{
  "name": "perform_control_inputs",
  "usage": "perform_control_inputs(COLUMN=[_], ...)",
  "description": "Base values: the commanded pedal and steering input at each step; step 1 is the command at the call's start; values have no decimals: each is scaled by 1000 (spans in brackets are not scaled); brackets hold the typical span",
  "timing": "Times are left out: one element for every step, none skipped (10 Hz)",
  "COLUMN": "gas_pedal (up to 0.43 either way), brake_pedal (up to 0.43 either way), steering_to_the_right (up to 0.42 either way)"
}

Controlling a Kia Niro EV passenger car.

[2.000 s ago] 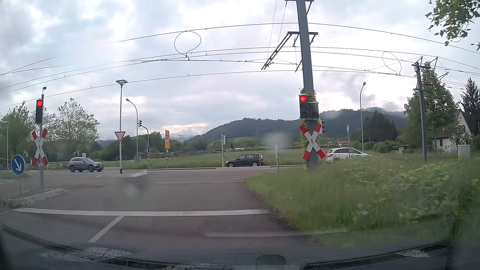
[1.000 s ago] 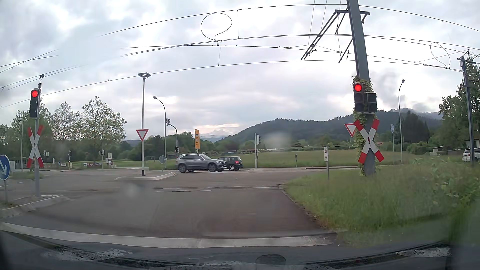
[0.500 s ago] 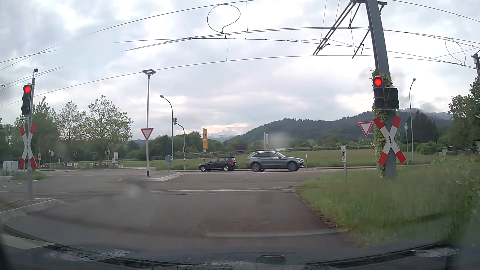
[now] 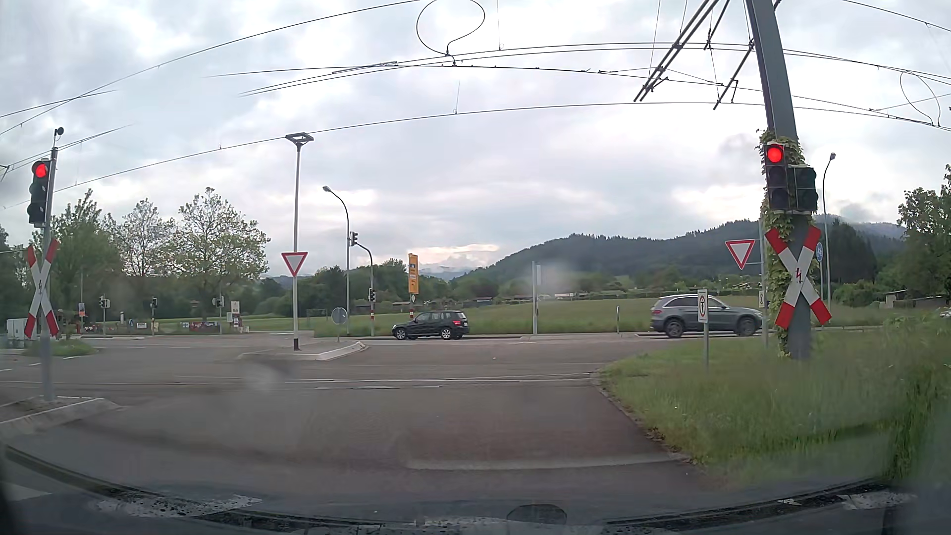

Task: Follow the waypoints while adhering to traffic rules and regulations

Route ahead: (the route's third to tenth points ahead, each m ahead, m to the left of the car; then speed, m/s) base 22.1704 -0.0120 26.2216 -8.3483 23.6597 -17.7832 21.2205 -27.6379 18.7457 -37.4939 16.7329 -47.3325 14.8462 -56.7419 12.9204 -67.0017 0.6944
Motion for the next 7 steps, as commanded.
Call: perform_control_inputs(gas_pedal=[0, 0, 0, 0, 0, 0, 0], brake_pedal=[140, 140, 134, 134, 128, 122, 122], steering_to_the_right=[-66, -61, -55, -55, -59, -64, -66])
